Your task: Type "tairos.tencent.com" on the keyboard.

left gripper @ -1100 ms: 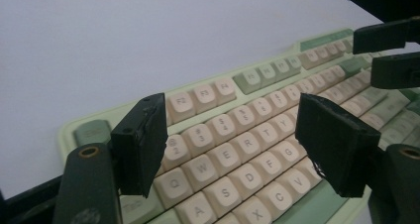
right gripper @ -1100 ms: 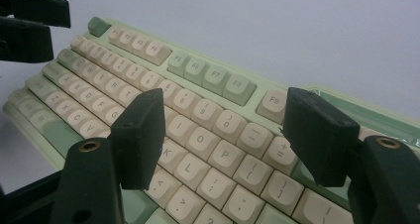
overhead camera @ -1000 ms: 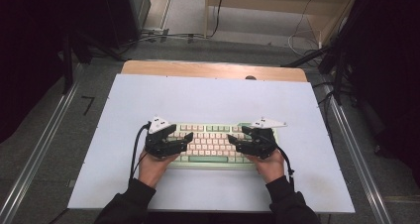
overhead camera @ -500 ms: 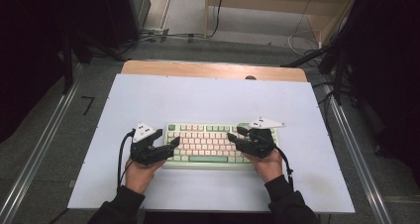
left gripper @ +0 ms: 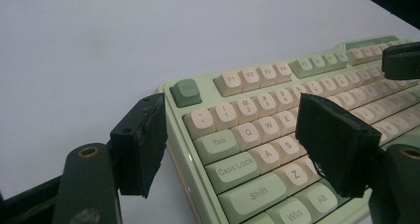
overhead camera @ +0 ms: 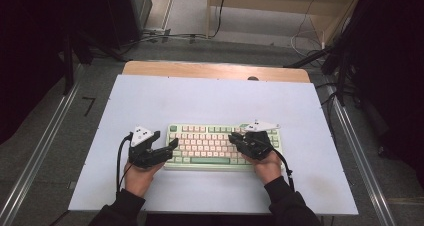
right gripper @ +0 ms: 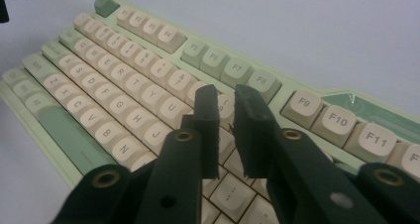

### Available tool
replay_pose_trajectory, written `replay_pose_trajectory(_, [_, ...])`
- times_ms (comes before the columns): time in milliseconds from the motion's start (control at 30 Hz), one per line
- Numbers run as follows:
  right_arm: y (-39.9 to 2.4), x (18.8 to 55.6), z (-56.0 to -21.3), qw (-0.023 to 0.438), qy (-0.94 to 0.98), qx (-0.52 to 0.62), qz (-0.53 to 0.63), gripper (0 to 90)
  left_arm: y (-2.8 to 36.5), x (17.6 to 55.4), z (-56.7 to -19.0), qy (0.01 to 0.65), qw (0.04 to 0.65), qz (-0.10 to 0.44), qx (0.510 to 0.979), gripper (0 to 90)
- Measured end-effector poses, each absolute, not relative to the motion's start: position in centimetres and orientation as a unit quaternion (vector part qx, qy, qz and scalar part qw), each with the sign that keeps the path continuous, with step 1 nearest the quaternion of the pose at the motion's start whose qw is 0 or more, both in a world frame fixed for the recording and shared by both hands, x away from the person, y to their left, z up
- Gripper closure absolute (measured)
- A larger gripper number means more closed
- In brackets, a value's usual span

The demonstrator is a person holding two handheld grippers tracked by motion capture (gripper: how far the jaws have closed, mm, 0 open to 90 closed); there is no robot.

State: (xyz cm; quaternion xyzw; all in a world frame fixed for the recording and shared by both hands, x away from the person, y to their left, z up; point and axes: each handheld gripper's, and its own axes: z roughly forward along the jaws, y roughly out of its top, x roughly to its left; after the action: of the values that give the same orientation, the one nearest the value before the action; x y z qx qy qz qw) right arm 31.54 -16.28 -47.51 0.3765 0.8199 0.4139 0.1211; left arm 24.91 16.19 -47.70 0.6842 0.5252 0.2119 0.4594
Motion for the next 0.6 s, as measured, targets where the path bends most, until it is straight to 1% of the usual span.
replay_pose_trajectory(33, [-16.12,31.55,-47.7,0.12,0.824,0.373,0.41,85.2,16.17,24.92,-47.72,0.525,0.46,0.212,0.684,28.7])
replay_pose_trajectory(100, [-15.98,31.56,-47.87,0.117,0.827,0.37,0.406,87.4,16.11,24.91,-47.74,0.525,0.459,0.212,0.684,28.7])
replay_pose_trajectory(600, [-15.7,31.74,-48.27,0.114,0.833,0.366,0.399,87.4,15.95,25.0,-47.88,0.524,0.457,0.207,0.688,28.8])
